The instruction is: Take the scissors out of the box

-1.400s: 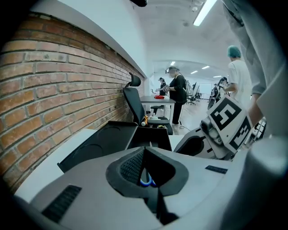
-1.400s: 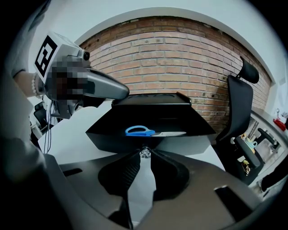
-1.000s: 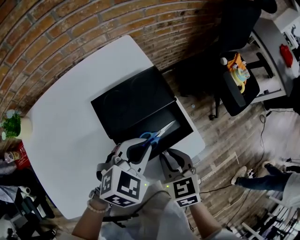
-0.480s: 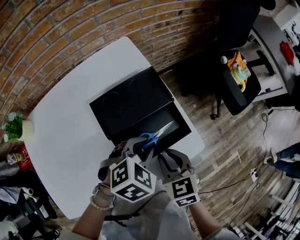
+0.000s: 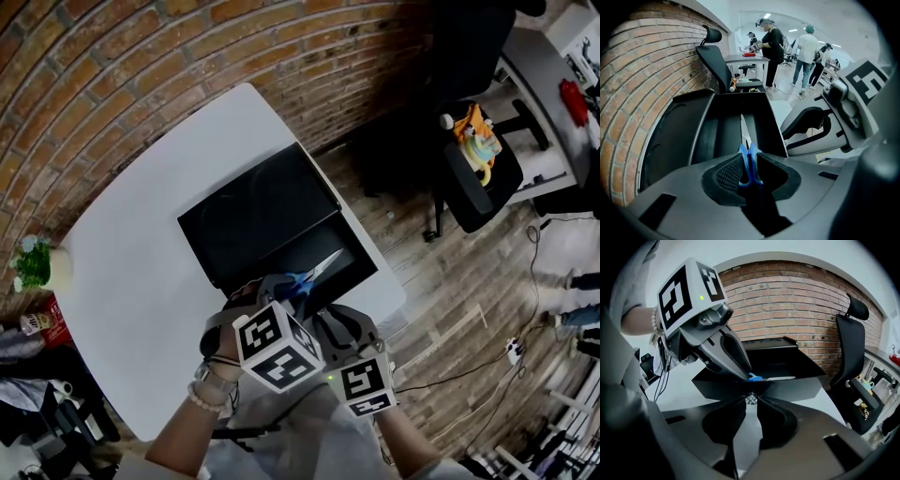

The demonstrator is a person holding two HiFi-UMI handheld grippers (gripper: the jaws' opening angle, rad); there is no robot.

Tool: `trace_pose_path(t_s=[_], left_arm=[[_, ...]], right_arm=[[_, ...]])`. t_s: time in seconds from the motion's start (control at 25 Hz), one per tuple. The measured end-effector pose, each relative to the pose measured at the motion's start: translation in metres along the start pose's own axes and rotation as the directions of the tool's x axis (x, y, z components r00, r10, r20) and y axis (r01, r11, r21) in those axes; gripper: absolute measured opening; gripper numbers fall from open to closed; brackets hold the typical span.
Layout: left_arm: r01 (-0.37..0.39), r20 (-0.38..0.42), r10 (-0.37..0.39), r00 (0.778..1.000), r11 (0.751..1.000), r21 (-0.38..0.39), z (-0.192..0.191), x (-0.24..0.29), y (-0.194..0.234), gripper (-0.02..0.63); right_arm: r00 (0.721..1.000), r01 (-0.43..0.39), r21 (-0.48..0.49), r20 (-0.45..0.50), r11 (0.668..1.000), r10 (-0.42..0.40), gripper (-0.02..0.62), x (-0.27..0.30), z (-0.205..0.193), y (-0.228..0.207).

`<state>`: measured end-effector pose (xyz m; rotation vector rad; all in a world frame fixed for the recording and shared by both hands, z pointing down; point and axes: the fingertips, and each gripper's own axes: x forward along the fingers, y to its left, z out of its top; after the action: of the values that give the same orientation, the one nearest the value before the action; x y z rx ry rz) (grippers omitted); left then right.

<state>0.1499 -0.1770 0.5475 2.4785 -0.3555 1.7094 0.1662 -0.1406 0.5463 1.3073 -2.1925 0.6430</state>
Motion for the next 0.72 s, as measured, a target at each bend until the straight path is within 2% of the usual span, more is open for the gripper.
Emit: trace_pose_path(t_s=[0.16, 0.32, 0.72], left_arm=[[0.016, -0.058, -0.017, 0.998, 1.0, -0.016, -0.01, 0.009, 0.0, 0.102], [0.001, -0.089, -0.001, 0.996, 1.0, -0.003, -0.013, 0.015, 0.0, 0.114], [0.04, -0.097, -0.041, 0.994, 0.999, -0.008, -0.011, 0.018, -0.001, 0.112]], right_arm=[[1.0, -0.009, 0.0, 0.002, 1.0, 0.009, 0.094, 0.0, 0.001, 0.001], [1.0, -0.014, -0.001, 0.004, 1.0, 0.014, 0.094, 0.0, 0.002, 0.0], [1.0, -0.022, 0.007, 0.007, 1.0, 0.022, 0.094, -0.001, 0.001, -0.001]])
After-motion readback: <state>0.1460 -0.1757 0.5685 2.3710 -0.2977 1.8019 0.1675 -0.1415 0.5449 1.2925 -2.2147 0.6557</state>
